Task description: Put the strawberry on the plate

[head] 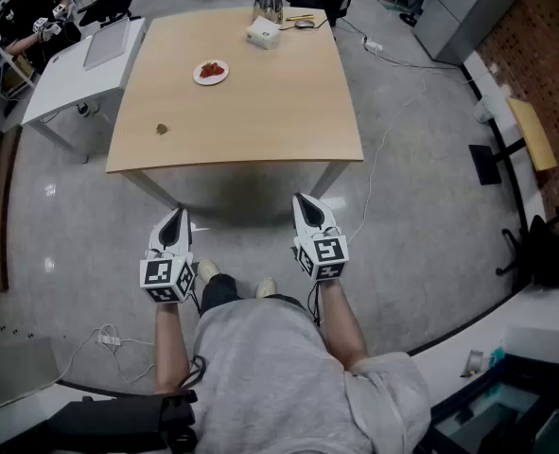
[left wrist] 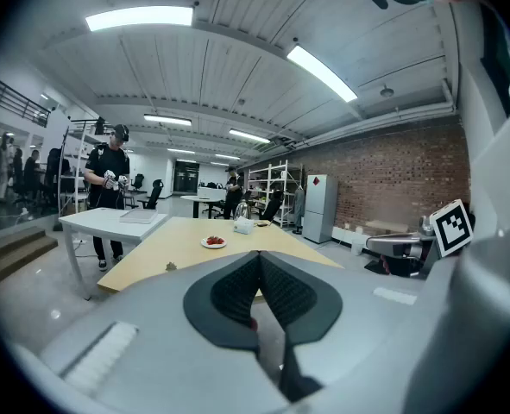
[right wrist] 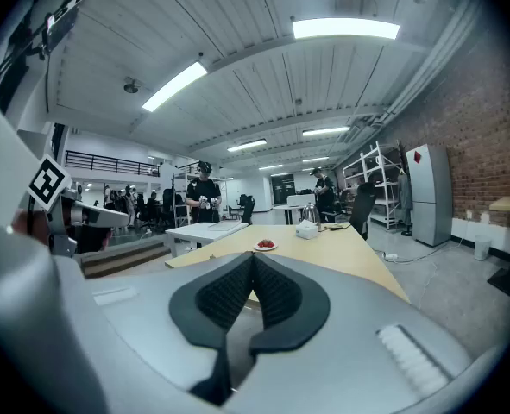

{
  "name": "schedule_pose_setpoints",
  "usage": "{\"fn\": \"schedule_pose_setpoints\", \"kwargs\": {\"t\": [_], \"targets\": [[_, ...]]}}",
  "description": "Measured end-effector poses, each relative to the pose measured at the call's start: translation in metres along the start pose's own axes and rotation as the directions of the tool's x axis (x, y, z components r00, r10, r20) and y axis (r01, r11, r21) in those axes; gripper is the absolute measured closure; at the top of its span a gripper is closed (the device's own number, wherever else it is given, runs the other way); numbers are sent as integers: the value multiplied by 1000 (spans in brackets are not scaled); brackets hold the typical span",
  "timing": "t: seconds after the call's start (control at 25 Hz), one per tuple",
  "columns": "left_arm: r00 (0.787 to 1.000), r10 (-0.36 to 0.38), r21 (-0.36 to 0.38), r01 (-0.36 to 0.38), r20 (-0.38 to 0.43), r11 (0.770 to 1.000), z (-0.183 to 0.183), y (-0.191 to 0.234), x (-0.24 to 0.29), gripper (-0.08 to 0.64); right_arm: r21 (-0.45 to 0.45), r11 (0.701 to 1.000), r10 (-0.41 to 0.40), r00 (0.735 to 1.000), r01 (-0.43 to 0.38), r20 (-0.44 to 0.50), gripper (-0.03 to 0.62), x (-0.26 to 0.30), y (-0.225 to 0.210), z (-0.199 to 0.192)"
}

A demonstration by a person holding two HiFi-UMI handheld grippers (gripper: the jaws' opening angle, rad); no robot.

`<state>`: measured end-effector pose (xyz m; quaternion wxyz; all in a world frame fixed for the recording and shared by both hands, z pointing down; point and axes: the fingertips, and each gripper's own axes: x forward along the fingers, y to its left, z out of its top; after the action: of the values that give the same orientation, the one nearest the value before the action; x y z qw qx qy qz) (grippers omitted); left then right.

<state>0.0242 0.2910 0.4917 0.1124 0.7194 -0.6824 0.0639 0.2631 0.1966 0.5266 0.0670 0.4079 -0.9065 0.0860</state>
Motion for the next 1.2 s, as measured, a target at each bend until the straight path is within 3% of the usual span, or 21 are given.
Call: {"fn": "schedule_pose_setpoints", "kwargs": {"t": [0.56, 1.2], "targets": [[1000, 26, 7, -26, 6, 1000, 4, -4, 5, 540, 17, 1000, 16, 1000, -16, 19, 586, 2, -12, 3], [998, 57, -22, -57, -18, 998, 1, 21, 30, 540, 33, 998, 49, 998, -48, -28, 586, 41, -12, -6]]}}
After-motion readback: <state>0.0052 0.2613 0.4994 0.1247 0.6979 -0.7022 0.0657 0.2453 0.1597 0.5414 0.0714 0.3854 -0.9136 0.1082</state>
